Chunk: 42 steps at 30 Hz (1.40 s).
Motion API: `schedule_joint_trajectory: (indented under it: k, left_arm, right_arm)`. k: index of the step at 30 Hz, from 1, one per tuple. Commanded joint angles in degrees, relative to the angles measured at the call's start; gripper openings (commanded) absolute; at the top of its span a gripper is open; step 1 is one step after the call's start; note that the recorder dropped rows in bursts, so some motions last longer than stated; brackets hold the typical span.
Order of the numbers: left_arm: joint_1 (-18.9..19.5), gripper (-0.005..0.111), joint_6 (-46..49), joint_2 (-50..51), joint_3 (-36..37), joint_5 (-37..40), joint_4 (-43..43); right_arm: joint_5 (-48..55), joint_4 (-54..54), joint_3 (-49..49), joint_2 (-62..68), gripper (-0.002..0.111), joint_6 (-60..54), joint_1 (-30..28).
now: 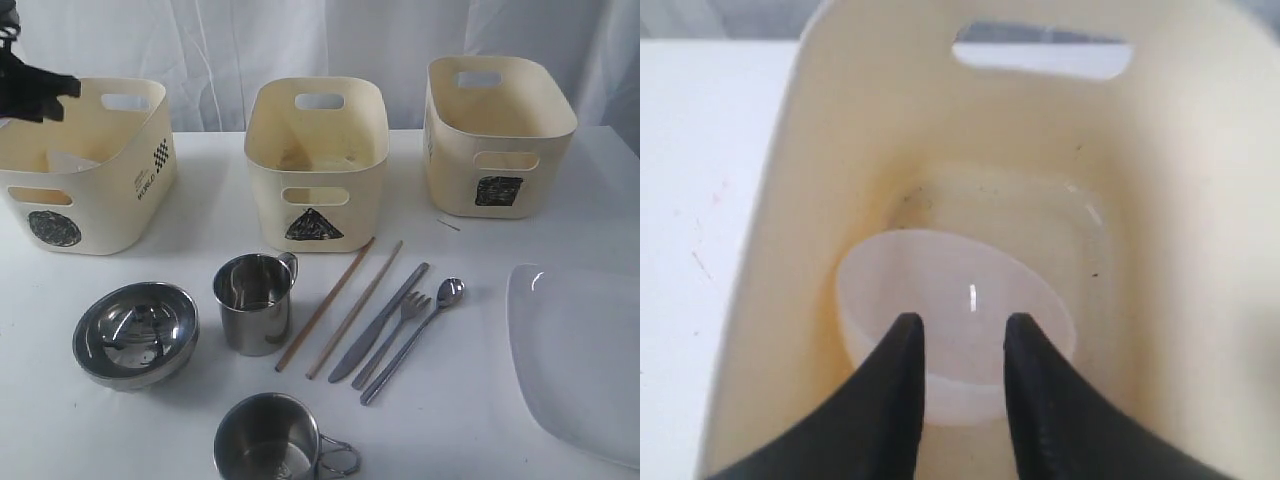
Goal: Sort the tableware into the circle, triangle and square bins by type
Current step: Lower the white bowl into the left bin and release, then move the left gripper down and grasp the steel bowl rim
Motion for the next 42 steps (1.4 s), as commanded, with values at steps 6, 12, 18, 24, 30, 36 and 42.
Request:
schedule_joint_trajectory:
  k: [6, 12, 18, 24, 30, 36, 42]
  left_arm:
    - [-0.1, 0.034, 2.9, -16.7, 5.3, 12.7, -6.1]
    - [-0.1, 0.034, 3.2, -31.2, 28.1, 9.4, -7.5]
    - [-6.5, 0.034, 9.6, -45.4, 49.3, 1.9, -11.7]
    - [-12.0, 0.054, 9.6, -47.9, 60.2, -4.0, -12.0]
    - [-12.0, 0.064, 9.2, -45.7, 63.5, -7.7, -12.1]
    - [-12.0, 0.064, 9.9, -37.3, 63.5, -11.7, -12.7]
    - [-12.1, 0.064, 10.4, -31.1, 63.5, -15.2, -13.4]
  right_arm:
    - [-0.1, -0.1, 0.3, -0.4, 0.000, 0.4, 0.0]
    - [-0.1, -0.1, 0.3, -0.4, 0.000, 0.4, 0.0]
    - [-0.1, -0.1, 0.3, -0.4, 0.000, 0.4, 0.0]
    - [-0.1, -0.1, 0.3, -0.4, 0.000, 0.4, 0.0]
    - [-0.1, -0.1, 0.3, -0.4, 0.000, 0.4, 0.0]
    - [-0.2, -0.1, 0.3, -0.4, 0.000, 0.4, 0.0]
    - [-0.2, -0.1, 0.3, -0.4, 0.000, 0.4, 0.0]
